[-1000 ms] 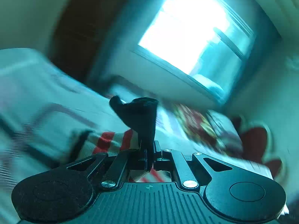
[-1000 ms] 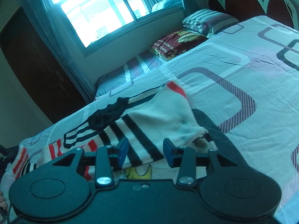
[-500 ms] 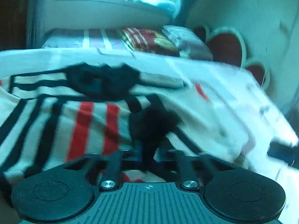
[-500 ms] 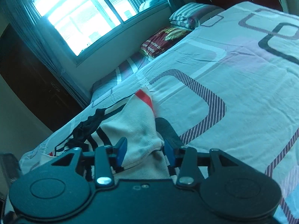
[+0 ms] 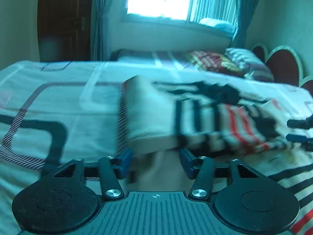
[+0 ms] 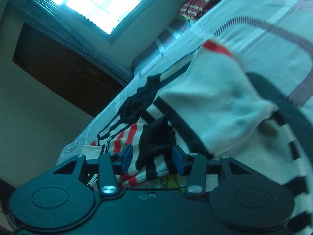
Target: Fold small clothes
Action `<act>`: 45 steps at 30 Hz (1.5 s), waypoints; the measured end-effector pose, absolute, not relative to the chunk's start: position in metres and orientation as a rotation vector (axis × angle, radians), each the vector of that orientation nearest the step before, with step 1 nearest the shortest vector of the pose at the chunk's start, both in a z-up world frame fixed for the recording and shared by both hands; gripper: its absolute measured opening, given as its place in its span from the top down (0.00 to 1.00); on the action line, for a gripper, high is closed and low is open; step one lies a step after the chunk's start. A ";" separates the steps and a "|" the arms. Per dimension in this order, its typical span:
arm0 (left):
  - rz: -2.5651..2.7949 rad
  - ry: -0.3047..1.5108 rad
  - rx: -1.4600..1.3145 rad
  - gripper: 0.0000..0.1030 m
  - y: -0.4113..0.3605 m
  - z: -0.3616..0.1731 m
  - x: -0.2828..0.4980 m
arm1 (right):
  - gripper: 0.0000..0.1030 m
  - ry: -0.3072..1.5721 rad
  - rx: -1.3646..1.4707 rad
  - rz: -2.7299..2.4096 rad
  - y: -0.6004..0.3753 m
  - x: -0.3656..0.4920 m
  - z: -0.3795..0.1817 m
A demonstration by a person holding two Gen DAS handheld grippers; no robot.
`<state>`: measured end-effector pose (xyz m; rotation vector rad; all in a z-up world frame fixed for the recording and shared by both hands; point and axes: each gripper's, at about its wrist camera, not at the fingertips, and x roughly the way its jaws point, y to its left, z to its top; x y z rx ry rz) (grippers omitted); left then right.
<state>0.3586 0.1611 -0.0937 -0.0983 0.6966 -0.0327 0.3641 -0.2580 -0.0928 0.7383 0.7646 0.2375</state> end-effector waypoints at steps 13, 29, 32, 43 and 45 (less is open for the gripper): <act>-0.068 0.706 -0.096 0.70 0.175 -0.126 0.394 | 0.94 0.689 0.469 0.173 -0.210 0.377 -0.079; -0.078 0.744 -0.103 0.73 0.177 -0.126 0.393 | 0.94 0.743 0.371 0.086 -0.235 0.355 -0.097; -0.080 0.731 -0.094 0.72 0.185 -0.107 0.376 | 0.83 0.717 0.358 0.068 -0.240 0.348 -0.087; -0.212 0.714 -0.010 0.72 0.125 -0.122 0.408 | 0.91 0.784 0.045 0.235 -0.193 0.367 -0.089; -0.222 0.693 -0.019 0.72 0.128 -0.123 0.400 | 0.92 0.768 0.043 0.260 -0.200 0.362 -0.097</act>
